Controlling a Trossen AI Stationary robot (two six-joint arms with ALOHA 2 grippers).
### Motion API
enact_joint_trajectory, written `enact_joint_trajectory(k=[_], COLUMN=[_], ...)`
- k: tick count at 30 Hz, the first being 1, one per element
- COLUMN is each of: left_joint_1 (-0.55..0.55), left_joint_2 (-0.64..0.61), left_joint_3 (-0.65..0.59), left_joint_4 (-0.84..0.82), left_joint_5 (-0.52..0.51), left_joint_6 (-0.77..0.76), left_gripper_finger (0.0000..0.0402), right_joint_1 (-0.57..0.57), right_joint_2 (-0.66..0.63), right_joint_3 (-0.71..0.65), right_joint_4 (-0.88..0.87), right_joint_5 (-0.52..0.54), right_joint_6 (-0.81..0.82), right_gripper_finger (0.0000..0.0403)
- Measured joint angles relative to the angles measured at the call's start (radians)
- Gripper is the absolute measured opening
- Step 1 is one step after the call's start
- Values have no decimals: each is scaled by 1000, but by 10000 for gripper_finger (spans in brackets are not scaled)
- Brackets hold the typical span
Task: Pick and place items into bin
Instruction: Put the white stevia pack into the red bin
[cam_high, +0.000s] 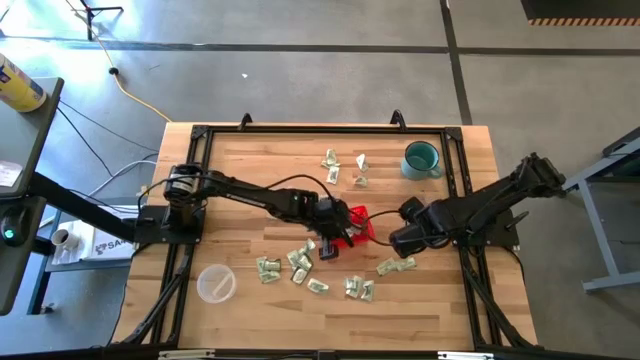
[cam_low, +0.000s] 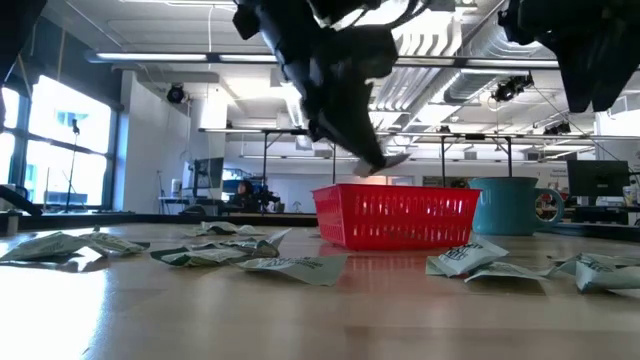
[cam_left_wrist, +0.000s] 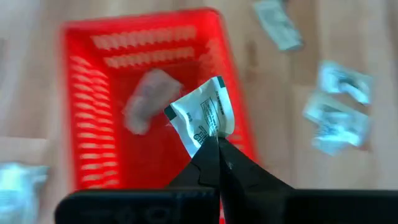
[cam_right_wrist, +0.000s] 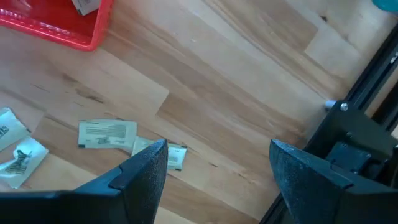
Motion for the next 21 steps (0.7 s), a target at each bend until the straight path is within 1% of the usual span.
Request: enact_joint_trajectory(k=[1, 3, 5, 7, 10, 13, 15, 17, 21], left_joint_1=[1, 5, 7, 7, 6, 6, 6, 6, 13], left_joint_2=[6, 11, 12, 12, 14, 13, 14, 5, -42], left_joint_3=[4, 0, -2, 1, 1, 1, 1, 1, 1], left_joint_4=[14, -20, -11, 0, -3, -13, -36, -60, -105], left_joint_5=[-32, -85, -93, -88, -66, -22, -10, -12, -46], left_joint_6=[1, 2, 2, 3, 3, 2, 2, -1, -23], left_gripper_finger=[41, 59, 80, 104, 143, 183, 206, 224, 240], right_joint_1=[4, 8, 8, 8, 7, 16, 29, 39, 65], right_joint_2=[0, 0, 0, 0, 0, 0, 0, 0, 0], right_joint_3=[0, 0, 0, 0, 0, 0, -13, -48, -174], right_joint_4=[0, 4, 14, 33, 79, 102, 126, 159, 311], right_joint_5=[0, -2, -3, -6, -21, -36, -45, -87, -213], right_joint_6=[7, 6, 0, -39, -168, -368, -485, -563, -603], right_gripper_finger=[272, 272, 272, 272, 272, 272, 272, 272, 272])
